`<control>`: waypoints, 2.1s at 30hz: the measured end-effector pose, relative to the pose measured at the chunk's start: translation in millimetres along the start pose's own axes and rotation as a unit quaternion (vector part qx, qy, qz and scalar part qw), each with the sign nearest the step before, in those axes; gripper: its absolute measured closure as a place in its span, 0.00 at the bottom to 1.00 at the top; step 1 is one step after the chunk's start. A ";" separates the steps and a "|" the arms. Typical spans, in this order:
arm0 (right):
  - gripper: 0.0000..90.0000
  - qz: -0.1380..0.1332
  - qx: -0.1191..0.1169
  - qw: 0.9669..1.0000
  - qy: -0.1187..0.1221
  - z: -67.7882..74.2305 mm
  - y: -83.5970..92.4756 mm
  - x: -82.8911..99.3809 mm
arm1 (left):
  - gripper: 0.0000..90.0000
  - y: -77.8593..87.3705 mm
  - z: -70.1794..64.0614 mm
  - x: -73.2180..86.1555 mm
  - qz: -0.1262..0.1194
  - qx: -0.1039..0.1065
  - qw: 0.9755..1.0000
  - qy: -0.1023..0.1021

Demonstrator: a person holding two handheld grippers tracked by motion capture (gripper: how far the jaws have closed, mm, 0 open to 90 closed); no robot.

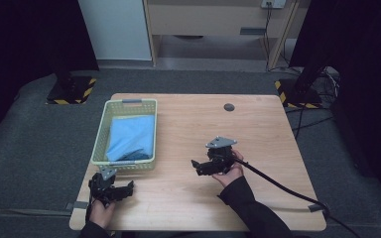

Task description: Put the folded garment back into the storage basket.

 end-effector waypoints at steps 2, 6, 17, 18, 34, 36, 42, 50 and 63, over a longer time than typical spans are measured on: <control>0.04 0.001 0.003 1.000 -0.011 -5.1 0.3 2.6 | 0.00 0.0 0.0 0.0 0.000 0.000 1.000 0.000; 0.04 0.000 0.009 0.999 -0.031 -15.3 1.9 8.1 | 0.00 0.0 0.0 0.0 0.000 0.000 1.000 0.000; 0.04 0.008 0.021 0.999 -0.043 -31.9 5.4 22.8 | 0.00 0.0 0.0 0.0 0.000 0.000 1.000 0.000; 0.04 0.010 0.021 0.999 -0.044 -33.4 6.0 24.3 | 0.00 0.0 0.0 0.0 0.000 0.000 1.000 0.000; 0.03 0.019 0.031 0.998 -0.057 -56.3 14.2 40.7 | 0.00 0.0 0.0 0.0 0.000 0.000 1.000 0.000; 0.03 0.020 0.034 0.997 -0.060 -59.7 15.9 42.5 | 0.00 0.0 0.0 0.0 0.000 0.000 1.000 0.000; 0.03 0.018 0.038 0.997 -0.069 -69.9 20.9 46.3 | 0.00 0.4 0.3 0.3 0.002 0.000 1.000 -0.002; 0.02 0.020 0.040 0.996 -0.075 -79.7 25.3 52.9 | 0.00 0.4 0.4 0.3 0.003 0.000 1.000 -0.002; 0.01 0.028 0.038 0.996 -0.078 -91.2 30.5 63.2 | 0.00 0.4 0.3 0.4 0.003 0.000 1.000 -0.002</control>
Point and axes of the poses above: each handheld gripper's, and its own axes: y roughly backward along the jaws, x roughly out of its underside, z roughly to its left, the point moved 10 cm from there along -y, roughly forward along the jaws, and after that the axes turned 11 degrees about x, right-handed, at the moved point
